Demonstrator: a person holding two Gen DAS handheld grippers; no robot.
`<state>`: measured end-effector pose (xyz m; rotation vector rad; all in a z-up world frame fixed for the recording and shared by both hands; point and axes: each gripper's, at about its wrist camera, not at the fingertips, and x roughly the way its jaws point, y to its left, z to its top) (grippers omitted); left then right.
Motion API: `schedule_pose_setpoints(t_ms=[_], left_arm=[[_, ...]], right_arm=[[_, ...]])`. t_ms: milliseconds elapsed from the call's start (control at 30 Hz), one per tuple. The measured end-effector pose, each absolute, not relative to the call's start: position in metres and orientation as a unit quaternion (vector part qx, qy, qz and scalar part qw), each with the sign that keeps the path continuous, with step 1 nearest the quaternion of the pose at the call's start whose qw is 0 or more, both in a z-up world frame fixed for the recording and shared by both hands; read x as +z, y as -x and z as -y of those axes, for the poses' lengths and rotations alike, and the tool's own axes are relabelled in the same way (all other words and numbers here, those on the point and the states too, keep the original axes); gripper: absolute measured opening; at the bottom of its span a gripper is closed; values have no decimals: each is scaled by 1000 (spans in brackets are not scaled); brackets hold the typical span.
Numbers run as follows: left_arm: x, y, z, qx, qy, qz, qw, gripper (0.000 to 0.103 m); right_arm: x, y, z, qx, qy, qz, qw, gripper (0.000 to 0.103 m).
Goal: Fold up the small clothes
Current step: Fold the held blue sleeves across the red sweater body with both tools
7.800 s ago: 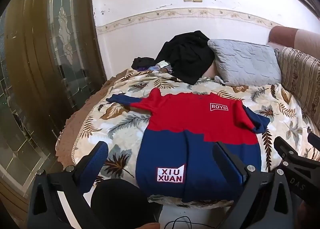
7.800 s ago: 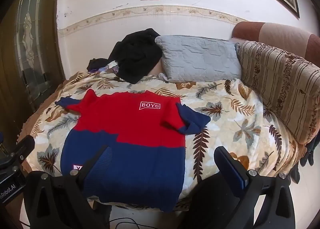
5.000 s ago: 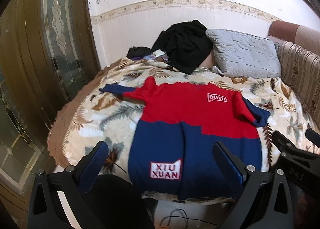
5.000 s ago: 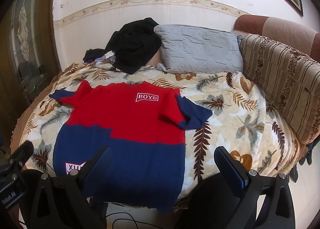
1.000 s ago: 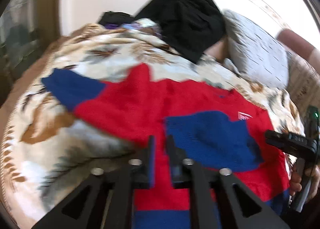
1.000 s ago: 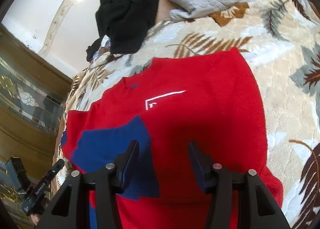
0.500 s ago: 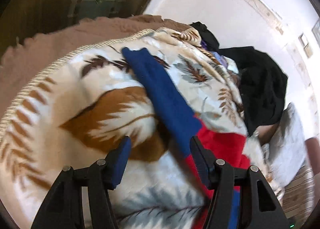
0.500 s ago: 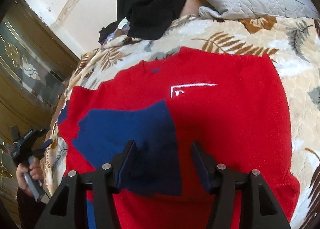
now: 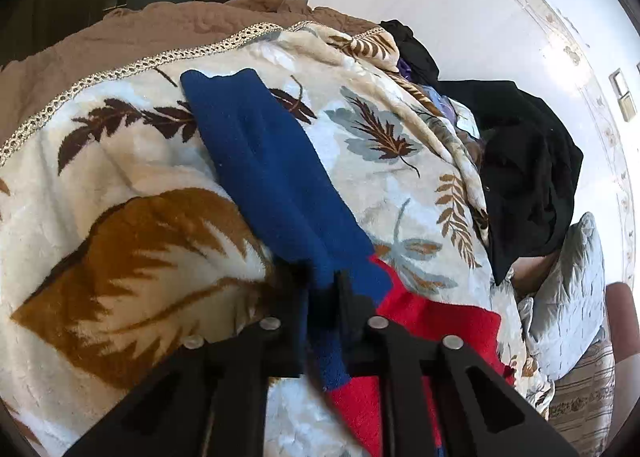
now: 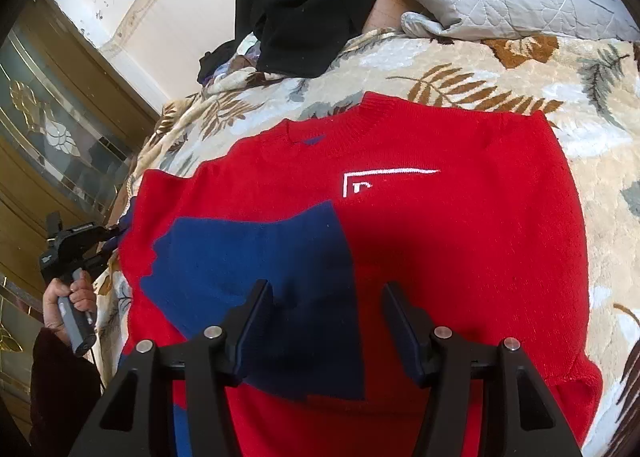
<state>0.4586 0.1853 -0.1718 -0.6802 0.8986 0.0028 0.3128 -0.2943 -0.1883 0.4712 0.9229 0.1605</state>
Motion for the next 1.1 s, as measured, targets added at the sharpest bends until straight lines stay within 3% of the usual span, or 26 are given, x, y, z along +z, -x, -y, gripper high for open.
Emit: schedule_pose_setpoints(t_ms=[267, 467, 700, 833, 900, 933, 1100], left_arm=[[-101, -435, -131, -34, 215, -354, 910, 9], [-56, -385, -23, -138, 68, -299, 942, 9], [-100, -323, 110, -244, -140, -333, 900, 13], [-101, -319, 82, -235, -101, -356, 899, 16], [-90, -326, 48, -196, -36, -355, 913, 48], [-87, -328, 32, -176, -10, -350, 920, 51], [-98, -353, -13, -96, 50, -373, 922, 52]], right_arm=[[-176, -306, 306, 68, -246, -418, 872, 62], [-168, -299, 331, 47, -288, -399, 869, 62], [-160, -287, 369, 10, -321, -373, 870, 62], [-160, -284, 383, 11, -341, -376, 861, 64], [-160, -282, 383, 13, -345, -376, 860, 71], [-160, -282, 381, 16, -342, -377, 861, 71], [-161, -288, 360, 48, -317, -389, 864, 71]])
